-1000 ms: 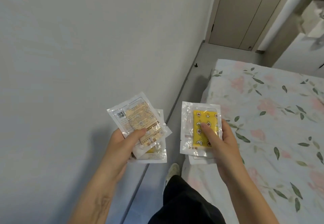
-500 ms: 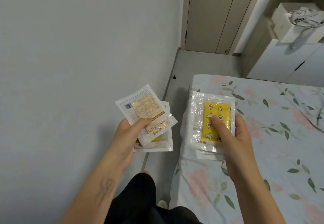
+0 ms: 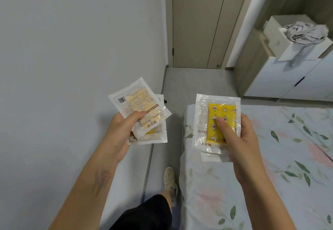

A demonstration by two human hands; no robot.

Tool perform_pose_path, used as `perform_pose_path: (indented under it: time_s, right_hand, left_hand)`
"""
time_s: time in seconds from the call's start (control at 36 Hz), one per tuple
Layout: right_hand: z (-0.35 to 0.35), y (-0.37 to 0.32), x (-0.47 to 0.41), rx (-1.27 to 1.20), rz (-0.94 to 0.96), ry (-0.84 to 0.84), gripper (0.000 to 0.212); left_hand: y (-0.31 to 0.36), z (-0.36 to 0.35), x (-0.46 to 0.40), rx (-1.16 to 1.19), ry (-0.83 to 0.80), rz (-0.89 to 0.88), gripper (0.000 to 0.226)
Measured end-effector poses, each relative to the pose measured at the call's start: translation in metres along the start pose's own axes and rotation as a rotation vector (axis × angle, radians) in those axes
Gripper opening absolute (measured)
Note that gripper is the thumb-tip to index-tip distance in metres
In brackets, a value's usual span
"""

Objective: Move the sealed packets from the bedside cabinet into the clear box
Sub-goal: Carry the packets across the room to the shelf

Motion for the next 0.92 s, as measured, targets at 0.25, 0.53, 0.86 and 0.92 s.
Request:
perform_pose_path:
  time_s: [0.25,0.53,0.86,0.92]
  right_hand:
    - [-0.056,-0.042,-0.158,0.015,0.012,-0.043,0.015]
    - [-0.075,-0.068,-0.246,0.016,0.009,-0.006,0.017]
    - [-0.098,-0.081,-0.395,0.010,0.013,0.085,0.011]
    - [-0.104,-0.087,-0.430,0.003,0.023,0.102,0.013]
  left_hand:
    - [0.072,-0.025,-0.145,0.052,0.007,-0.029,0.028]
    - [0.125,-0.057,-0.240,0.029,-0.072,-0.034,0.028]
    - [0.154,-0.084,-0.382,0.030,-0.081,0.014,0.028]
    - [0.164,-0.094,-0.418,0.032,-0.092,0.023,0.029]
Point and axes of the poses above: each hand's wrist, its own x-axis away from the middle knuckle, its own z-axis out of the back of the hand, y = z × x, the point moved 6 cm from there along -x, towards the middle knuckle, and after that the axes turned 3 degrees about -y, right-handed, at the moved point
